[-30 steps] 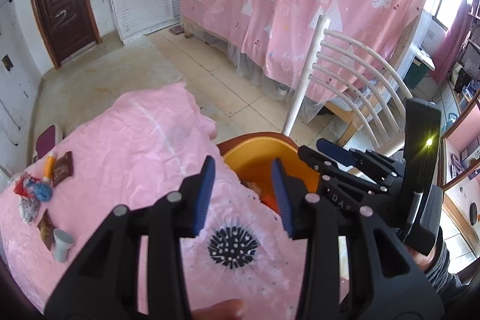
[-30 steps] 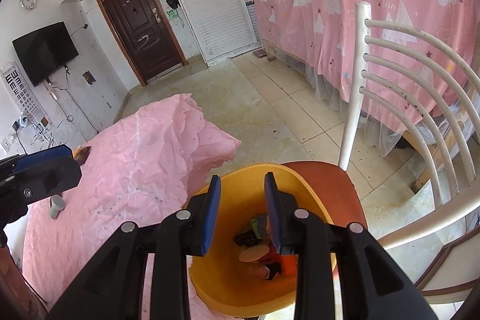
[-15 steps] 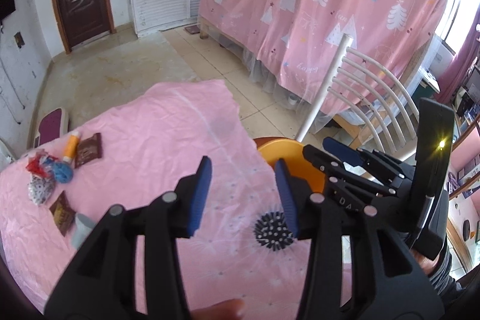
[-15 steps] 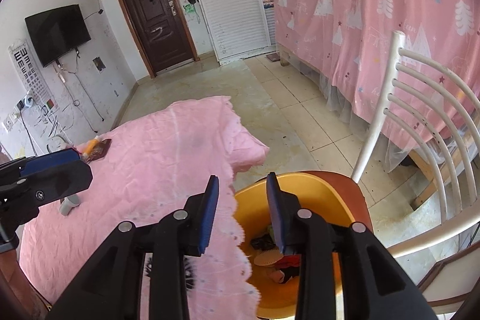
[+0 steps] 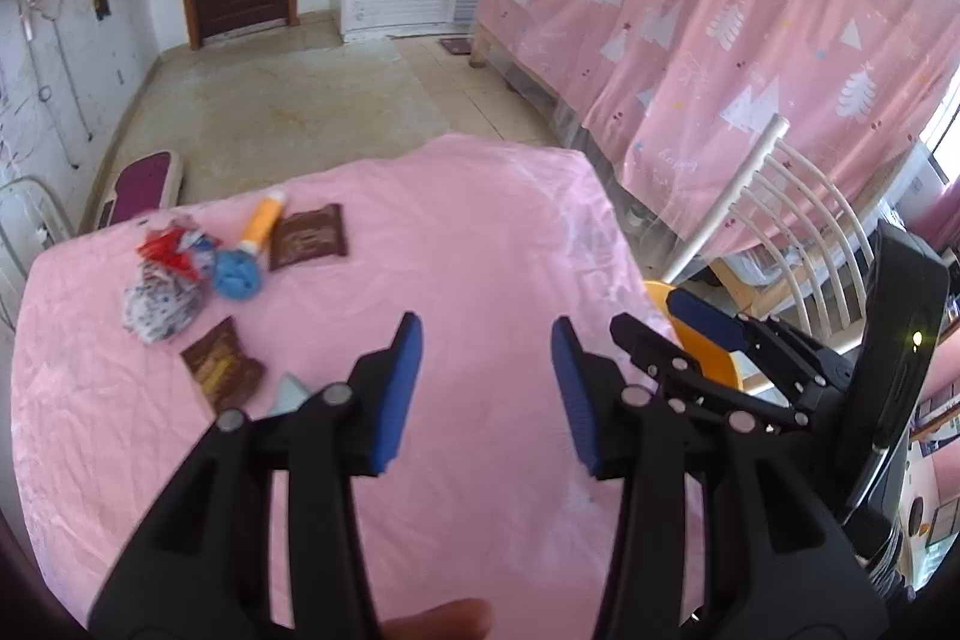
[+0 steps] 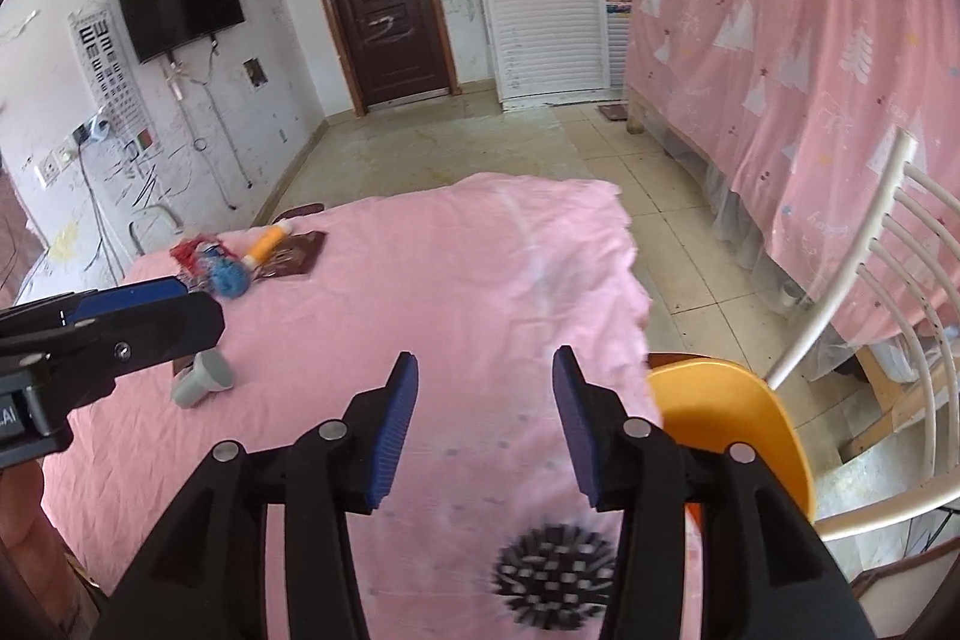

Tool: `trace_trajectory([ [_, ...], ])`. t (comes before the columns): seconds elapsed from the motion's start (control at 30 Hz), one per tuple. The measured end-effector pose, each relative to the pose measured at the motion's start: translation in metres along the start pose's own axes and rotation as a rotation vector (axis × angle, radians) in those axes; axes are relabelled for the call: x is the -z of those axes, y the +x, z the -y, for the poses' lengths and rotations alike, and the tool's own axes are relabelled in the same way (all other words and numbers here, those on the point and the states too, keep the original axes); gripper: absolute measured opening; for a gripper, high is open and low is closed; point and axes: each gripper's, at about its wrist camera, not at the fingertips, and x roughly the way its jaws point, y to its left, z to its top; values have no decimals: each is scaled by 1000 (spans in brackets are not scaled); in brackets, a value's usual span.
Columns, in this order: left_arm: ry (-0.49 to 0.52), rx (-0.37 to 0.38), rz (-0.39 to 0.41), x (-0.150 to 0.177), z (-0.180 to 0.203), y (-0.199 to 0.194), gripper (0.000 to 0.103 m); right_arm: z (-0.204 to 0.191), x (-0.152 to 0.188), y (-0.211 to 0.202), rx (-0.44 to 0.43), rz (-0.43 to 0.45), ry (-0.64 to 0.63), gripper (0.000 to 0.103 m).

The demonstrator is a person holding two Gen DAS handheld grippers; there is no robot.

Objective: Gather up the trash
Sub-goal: 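Move both tools back over the remaining items on the bed, then grasp the grey plastic cone with the right tool while the left tool grasps the brown snack packet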

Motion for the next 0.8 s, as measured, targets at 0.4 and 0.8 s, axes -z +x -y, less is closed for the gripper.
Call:
trace_trajectory([
  [0.4,-119,-53,-40,12,-68,1,45,-74,0,26,-72,-54,-107,44],
  [0.8,-234,-109,-116,17,-117,19,46,-114,5,48,-128,-100,-194,47],
])
